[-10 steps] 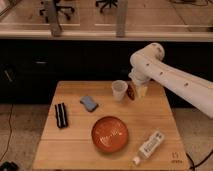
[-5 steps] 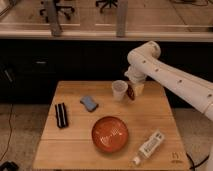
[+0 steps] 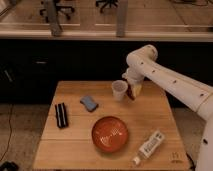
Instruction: Place the ceramic cup in the ceramic bowl
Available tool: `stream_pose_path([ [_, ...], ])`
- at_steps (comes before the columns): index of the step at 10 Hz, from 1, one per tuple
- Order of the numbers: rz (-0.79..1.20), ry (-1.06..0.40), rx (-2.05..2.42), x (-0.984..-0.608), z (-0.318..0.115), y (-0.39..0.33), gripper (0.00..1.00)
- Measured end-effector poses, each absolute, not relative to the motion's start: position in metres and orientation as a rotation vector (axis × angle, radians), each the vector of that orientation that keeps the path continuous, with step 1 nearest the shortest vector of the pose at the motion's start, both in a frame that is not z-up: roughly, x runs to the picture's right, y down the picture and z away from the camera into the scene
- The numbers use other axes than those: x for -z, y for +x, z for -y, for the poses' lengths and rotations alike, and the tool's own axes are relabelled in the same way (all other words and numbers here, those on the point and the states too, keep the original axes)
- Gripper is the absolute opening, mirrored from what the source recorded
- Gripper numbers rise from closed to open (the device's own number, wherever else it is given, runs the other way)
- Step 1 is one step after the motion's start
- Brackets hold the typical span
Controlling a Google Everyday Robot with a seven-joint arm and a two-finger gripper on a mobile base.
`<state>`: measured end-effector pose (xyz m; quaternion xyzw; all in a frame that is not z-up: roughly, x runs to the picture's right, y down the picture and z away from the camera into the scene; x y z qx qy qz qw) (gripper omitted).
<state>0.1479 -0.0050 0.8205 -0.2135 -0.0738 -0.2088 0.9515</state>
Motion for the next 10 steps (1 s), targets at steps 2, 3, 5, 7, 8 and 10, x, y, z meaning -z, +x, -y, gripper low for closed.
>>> stream_pose_path([
  [2,0.170,-0.435,0.439,-0.832,0.001,0.145,0.80],
  [3,0.176,-0.436,0.445,-0.837,0.000,0.144,0.80],
  [5,0.194,-0.438,0.466,-0.845,0.000,0.139,0.80],
  [7,0.207,-0.441,0.479,-0.855,-0.004,0.139,0.80],
  [8,0.212,-0.442,0.483,-0.860,-0.007,0.139,0.80],
  [10,0.224,-0.440,0.495,-0.866,-0.007,0.137,0.80],
])
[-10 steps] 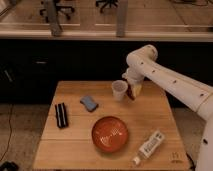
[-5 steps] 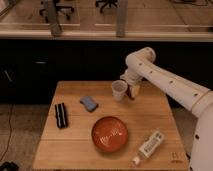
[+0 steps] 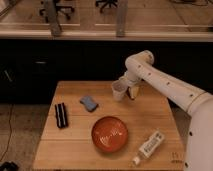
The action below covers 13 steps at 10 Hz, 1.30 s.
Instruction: Place the ceramic cup in the ceramic bowl
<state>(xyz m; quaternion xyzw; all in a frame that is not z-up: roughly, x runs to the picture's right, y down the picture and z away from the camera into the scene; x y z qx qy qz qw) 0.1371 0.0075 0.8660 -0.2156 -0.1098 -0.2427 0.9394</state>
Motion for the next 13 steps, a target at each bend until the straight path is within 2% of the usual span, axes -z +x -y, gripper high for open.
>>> stream_pose_path([
  [11,0.258,-0.446,0.503,-0.895,-0.019,0.135,0.79],
  [13,0.261,-0.448,0.502,-0.899,-0.021,0.136,0.67],
])
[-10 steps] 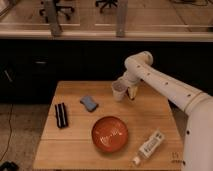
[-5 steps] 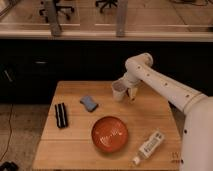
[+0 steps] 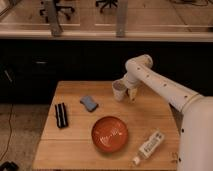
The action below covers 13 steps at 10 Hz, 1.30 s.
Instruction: Place the ceramic cup in the ceramic bowl
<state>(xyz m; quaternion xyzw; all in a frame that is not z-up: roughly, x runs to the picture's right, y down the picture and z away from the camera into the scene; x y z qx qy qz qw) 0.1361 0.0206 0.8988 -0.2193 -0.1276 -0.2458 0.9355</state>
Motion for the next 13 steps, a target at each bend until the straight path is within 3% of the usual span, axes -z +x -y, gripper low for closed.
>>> stream_pose_path([
  [6,0.263,-0.440,0.506,-0.906,-0.019,0.136,0.07],
  [13,0.279,-0.411,0.512,-0.856,-0.002,0.134,0.05],
])
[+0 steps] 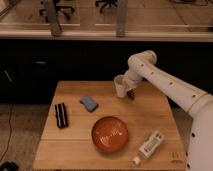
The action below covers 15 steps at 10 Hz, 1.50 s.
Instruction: Place the ceramic cup in the ceramic bowl
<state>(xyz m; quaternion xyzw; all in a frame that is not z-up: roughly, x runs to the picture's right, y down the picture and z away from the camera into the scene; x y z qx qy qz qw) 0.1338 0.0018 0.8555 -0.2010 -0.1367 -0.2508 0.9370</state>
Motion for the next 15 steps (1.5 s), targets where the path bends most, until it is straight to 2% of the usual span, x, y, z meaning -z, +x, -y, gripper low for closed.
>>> stream_pose_path([
  [7,0.313,-0.386,0.505,-0.803,-0.004,0.134,0.05],
  [15,0.349,-0.396,0.503,-0.756,-0.042,0.132,0.05],
])
